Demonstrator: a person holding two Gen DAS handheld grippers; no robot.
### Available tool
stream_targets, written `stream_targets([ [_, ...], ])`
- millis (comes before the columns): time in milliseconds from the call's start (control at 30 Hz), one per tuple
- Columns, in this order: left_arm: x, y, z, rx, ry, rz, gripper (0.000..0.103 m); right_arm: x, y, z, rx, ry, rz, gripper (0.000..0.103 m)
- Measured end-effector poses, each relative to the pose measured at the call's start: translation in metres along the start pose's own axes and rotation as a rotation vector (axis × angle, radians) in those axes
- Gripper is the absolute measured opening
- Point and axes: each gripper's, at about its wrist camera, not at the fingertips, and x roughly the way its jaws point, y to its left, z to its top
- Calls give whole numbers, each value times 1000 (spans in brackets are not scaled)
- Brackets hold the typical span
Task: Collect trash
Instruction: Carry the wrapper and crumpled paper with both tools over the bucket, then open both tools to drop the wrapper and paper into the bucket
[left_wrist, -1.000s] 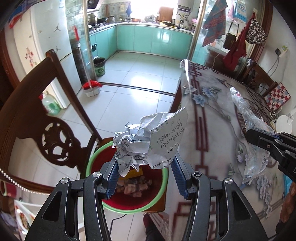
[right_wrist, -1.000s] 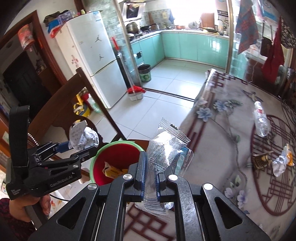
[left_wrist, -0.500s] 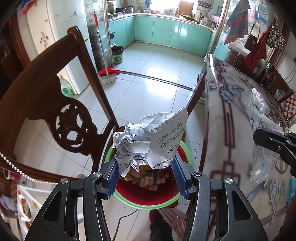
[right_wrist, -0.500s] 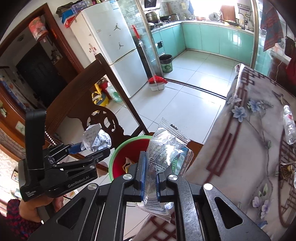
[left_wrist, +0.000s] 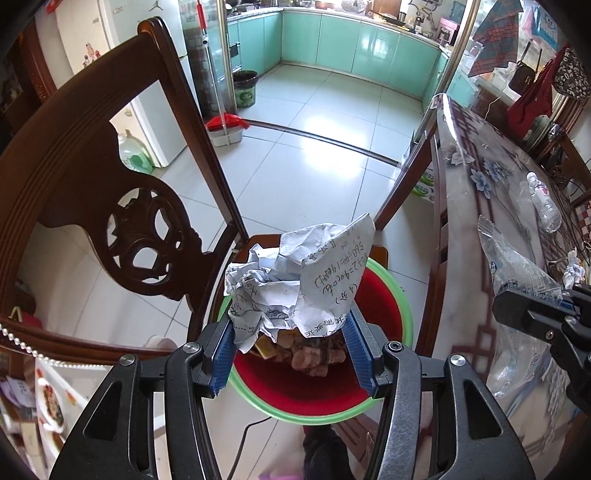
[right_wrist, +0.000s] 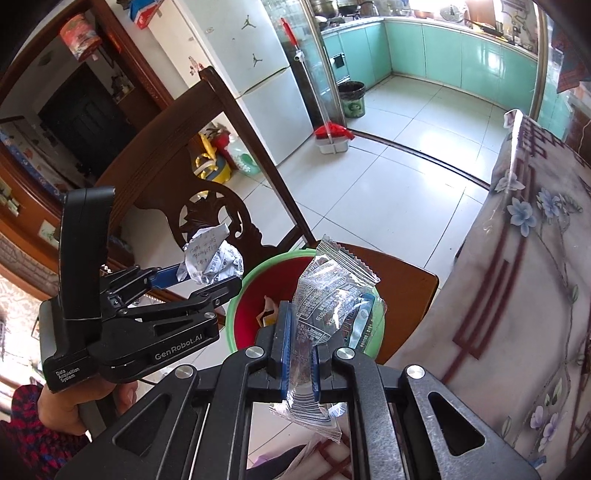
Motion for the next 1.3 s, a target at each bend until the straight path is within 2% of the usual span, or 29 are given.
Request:
stream_targets([
  [767,32,11,4,-26,76,-7,52,30,1,2,6,67,4,7],
  [833,32,11,5,-32,74,-5,55,33,2,4,-1,74,3,8],
  [867,32,12,5,-37,70,-3,57,34,4,4,-6,82,1,12],
  [900,32,12,6,-41,69,2,67,36,5,4,-15,90,-5,16],
  [933,31,13,6,-45,63,8,77,37,7,3,-25,94,-16,25],
  [967,30,14,6,-50,52,11,78,38,9,3,-33,93,-24,36],
  [1033,27,15,7,-53,40,14,78,37,11,2,-45,79,-30,49],
  [1300,22,14,7,-53,34,11,79,21,0,0,-8,43,-24,50],
])
